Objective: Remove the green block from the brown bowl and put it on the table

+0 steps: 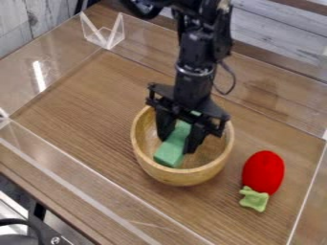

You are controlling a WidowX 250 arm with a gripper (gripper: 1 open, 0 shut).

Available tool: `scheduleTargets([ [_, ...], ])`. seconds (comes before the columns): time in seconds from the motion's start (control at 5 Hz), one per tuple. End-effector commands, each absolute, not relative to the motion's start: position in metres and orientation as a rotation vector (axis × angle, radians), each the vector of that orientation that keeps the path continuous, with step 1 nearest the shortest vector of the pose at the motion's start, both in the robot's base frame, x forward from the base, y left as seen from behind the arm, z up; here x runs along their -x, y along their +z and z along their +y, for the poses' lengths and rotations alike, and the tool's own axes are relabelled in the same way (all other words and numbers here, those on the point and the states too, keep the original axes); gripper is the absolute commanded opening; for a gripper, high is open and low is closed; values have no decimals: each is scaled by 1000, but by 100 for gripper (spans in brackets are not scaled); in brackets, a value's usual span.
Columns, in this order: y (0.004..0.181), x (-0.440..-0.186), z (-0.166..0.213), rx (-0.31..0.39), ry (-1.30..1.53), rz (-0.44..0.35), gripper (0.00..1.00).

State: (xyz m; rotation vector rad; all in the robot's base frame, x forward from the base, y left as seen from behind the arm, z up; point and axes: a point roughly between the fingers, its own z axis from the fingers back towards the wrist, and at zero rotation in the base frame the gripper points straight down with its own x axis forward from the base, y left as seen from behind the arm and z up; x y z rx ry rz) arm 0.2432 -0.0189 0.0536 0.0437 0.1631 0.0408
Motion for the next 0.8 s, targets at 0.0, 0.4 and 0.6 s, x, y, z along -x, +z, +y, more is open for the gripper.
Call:
scheduleTargets([
  [0.0,78,-261,-25,-38,74,93,0],
  [0.4,59,-258,-15,-42,53,93,0],
  [0.6,74,-257,-12,-39,7,73,0],
])
